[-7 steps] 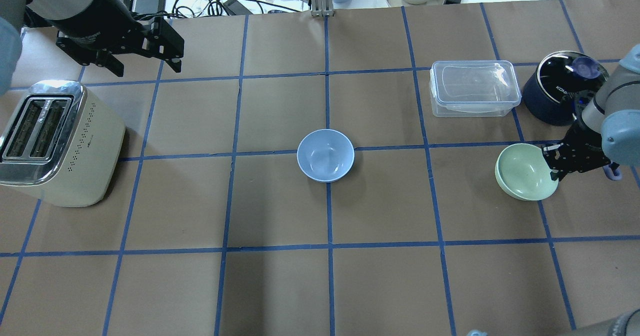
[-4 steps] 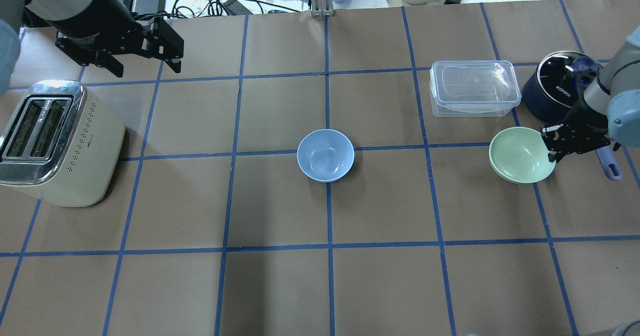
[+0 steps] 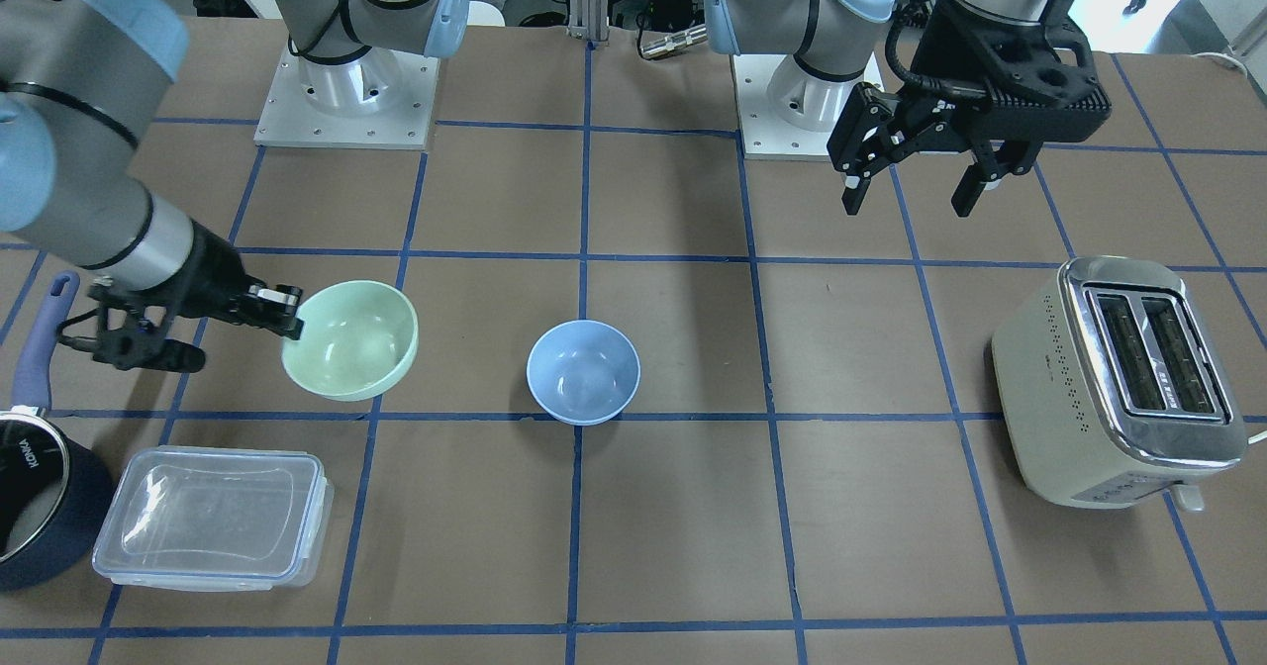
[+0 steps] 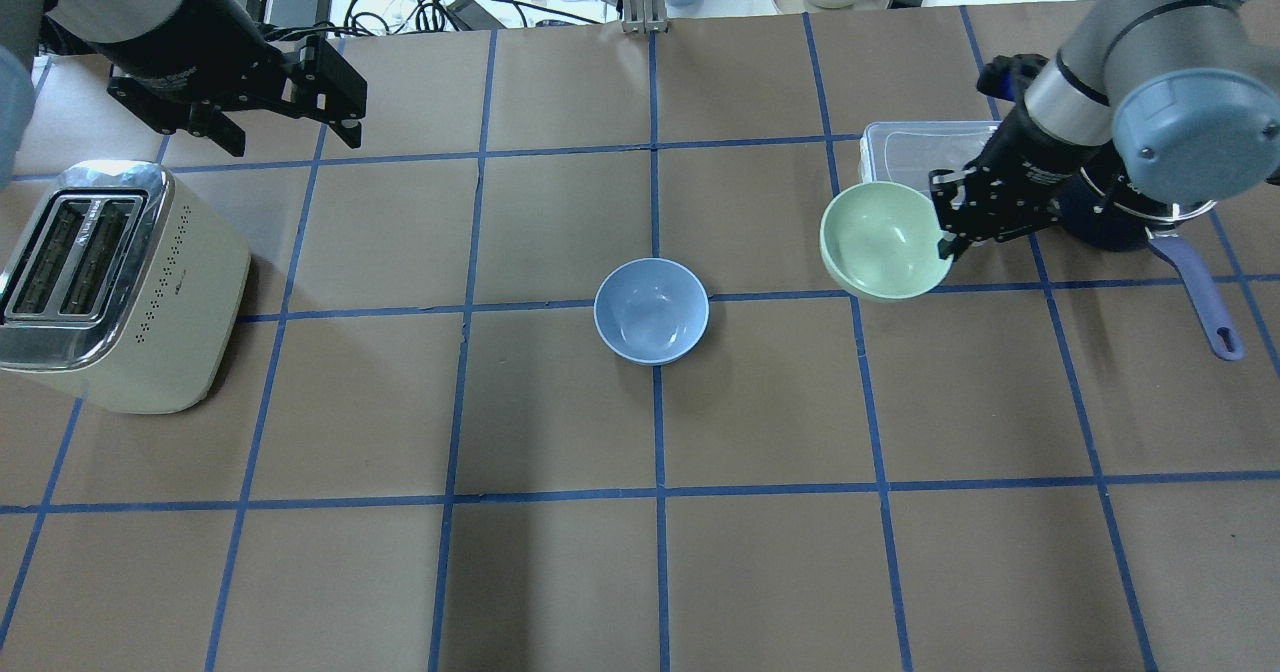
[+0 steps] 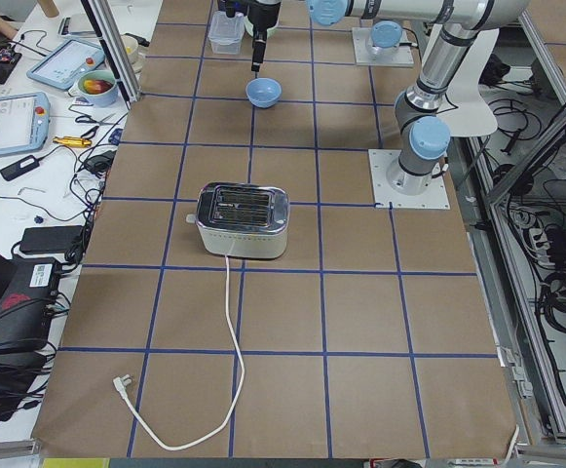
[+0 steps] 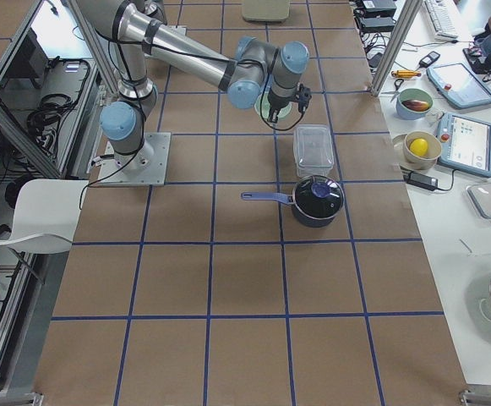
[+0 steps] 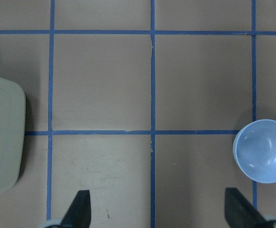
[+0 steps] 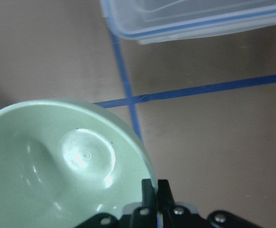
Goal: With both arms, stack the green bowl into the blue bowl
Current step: 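Lift the green bowl with the right gripper and carry it over the blue bowl, then lower the green bowl into the blue bowl and open the right gripper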
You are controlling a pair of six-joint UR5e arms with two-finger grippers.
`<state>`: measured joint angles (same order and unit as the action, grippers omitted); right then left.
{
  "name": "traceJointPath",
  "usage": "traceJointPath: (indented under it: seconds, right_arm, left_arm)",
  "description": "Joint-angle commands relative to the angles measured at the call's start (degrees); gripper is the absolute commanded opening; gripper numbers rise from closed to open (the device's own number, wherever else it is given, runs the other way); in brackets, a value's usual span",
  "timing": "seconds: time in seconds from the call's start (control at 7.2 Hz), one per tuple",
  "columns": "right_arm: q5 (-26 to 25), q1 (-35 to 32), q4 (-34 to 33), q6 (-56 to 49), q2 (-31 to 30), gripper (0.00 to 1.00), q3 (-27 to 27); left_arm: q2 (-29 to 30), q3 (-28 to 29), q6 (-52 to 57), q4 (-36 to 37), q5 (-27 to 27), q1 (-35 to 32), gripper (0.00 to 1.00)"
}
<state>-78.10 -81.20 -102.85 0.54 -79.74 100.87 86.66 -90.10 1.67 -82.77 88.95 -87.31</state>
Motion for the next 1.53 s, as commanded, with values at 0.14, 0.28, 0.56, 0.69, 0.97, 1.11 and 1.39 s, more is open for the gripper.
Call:
traceJointPath:
  seconds: [0.14, 0.28, 0.56, 0.69, 0.97, 1.11, 1.39]
  right_arm:
    - [5.07, -15.18, -11.11, 18.50, 3.61, 0.00, -0.50]
    - [4.54, -17.83, -13.41, 19.49, 6.24, 0.00, -0.42]
    - [1.03, -21.62, -15.18, 19.76, 11.26, 0.00, -0.06]
    - [1.54, -21.72, -15.36, 19.85, 11.71, 0.00, -0.06]
    - [0.67, -21.72, -15.28, 19.41, 11.81, 0.99, -0.50]
    - [-0.81, -21.63, -15.01, 19.84, 11.02, 1.00, -1.81]
    - [-4.51, -18.92, -4.45, 19.06, 5.86, 1.00, -8.99]
  left_arm:
    - [-0.44, -0.87, 0.00, 0.06, 0.00, 0.03, 1.00]
    - [-0.61, -0.87, 0.00, -0.02, 0.00, 0.03, 1.00]
    - [-0.70, -1.04, 0.00, 0.15, 0.00, 0.03, 1.00]
    - [-0.79, -1.04, -0.09, 0.15, 0.00, 0.03, 1.00]
    - [-0.79, -1.13, -0.09, 0.24, -0.09, -0.05, 1.00]
    - [-0.79, -1.04, -0.09, 0.15, 0.00, -0.06, 1.00]
    - [-0.79, -1.13, -0.26, 0.24, 0.00, -0.15, 1.00]
